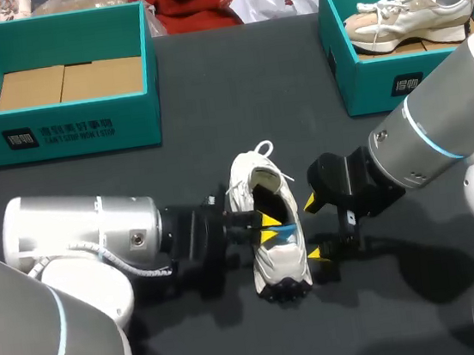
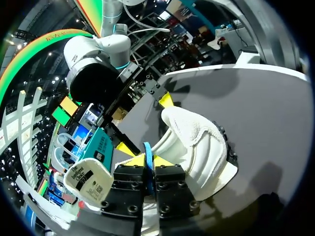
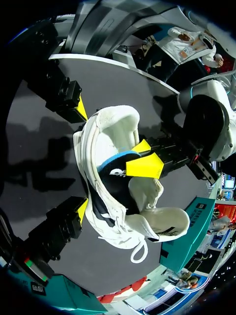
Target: Take the shoe out of the shoebox, open the shoe tongue, remove and reinsert the insole, then place the shoe into the shoebox
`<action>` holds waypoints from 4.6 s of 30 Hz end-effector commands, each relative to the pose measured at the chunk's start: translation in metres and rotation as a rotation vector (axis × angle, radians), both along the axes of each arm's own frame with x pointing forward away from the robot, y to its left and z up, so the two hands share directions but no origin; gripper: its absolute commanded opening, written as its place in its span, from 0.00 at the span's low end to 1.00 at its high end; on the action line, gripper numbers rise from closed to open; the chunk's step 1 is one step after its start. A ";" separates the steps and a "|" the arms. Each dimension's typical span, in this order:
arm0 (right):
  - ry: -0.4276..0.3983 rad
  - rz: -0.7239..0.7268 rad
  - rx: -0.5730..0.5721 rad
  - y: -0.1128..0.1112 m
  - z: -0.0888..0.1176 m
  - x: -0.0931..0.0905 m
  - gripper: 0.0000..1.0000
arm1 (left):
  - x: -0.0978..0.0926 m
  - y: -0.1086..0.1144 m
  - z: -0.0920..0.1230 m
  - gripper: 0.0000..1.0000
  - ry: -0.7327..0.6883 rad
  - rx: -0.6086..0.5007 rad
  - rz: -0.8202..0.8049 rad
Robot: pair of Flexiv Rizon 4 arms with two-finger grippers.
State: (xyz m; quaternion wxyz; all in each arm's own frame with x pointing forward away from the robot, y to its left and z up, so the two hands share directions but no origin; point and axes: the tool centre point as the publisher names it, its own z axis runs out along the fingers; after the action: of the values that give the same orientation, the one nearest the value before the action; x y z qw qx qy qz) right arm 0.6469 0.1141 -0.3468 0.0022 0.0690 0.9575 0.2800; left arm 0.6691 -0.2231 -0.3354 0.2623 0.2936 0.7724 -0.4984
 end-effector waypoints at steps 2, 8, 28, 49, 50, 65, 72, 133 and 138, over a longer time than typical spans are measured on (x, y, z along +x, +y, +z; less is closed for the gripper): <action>-0.003 -0.001 0.000 0.000 -0.001 -0.002 1.00 | 0.012 -0.007 -0.007 0.00 -0.020 0.046 0.066; -0.003 -0.001 0.000 0.000 -0.001 -0.002 1.00 | 0.011 -0.001 0.001 0.00 0.015 0.020 0.060; -0.003 -0.001 0.000 0.000 -0.001 -0.002 1.00 | -0.015 0.004 0.030 0.29 0.098 -0.010 -0.088; -0.003 -0.001 0.000 0.000 -0.001 -0.002 1.00 | -0.009 -0.008 -0.016 0.00 0.058 0.183 -0.030; -0.003 -0.001 0.000 0.000 -0.001 -0.002 1.00 | -0.007 -0.007 -0.017 0.00 0.057 0.188 -0.024; -0.003 -0.001 0.000 0.000 -0.001 -0.002 1.00 | -0.014 0.010 0.021 0.29 0.108 0.134 -0.089; -0.003 -0.001 0.000 0.000 -0.001 -0.002 1.00 | -0.022 0.012 0.030 0.35 0.145 0.158 -0.166; 0.006 -0.047 0.011 -0.146 0.034 -0.007 1.00 | 0.020 0.132 0.089 0.00 0.069 0.757 -0.626; 0.006 -0.047 0.011 -0.146 0.034 -0.007 1.00 | 0.020 0.132 0.089 0.00 0.069 0.757 -0.626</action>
State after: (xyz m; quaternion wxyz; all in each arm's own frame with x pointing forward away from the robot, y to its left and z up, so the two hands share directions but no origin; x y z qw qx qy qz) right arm 0.6454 -0.0303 -0.3156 0.0014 0.0918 0.9540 0.2855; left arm 0.6873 -0.0890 -0.2461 -0.0456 0.5680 0.7827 -0.2505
